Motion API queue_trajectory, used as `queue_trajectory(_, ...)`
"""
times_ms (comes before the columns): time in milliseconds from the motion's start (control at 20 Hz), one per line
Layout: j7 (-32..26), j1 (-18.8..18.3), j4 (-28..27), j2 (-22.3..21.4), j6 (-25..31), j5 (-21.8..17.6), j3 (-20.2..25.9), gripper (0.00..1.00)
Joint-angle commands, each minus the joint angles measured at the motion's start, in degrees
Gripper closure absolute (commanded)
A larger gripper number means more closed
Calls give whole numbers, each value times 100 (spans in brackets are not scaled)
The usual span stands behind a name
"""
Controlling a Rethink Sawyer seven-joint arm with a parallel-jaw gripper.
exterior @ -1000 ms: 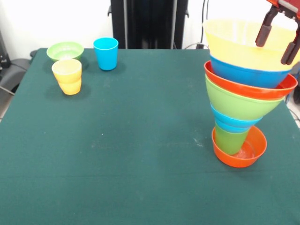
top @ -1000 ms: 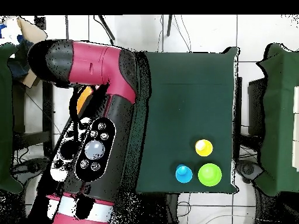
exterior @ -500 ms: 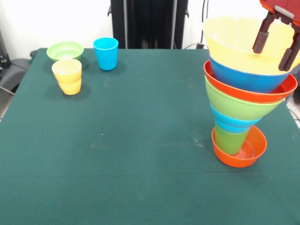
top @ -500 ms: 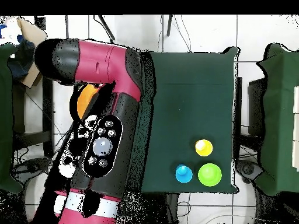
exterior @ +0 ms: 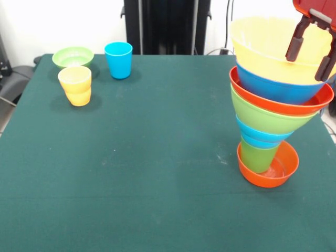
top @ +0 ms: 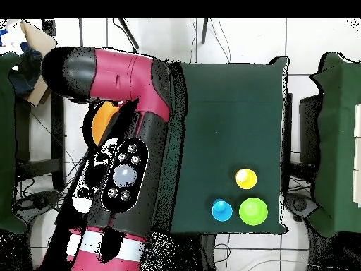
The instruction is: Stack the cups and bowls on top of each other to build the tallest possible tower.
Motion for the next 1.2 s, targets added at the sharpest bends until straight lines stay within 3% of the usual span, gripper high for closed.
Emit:
queue_trajectory(50,-760,-154,383,93,35,-598,659,0)
queue_trajectory(750,-804,-172,340,5,314,-610,626,0)
queue_trajectory(1200,-825,-217,171,-38,808,-610,592,0)
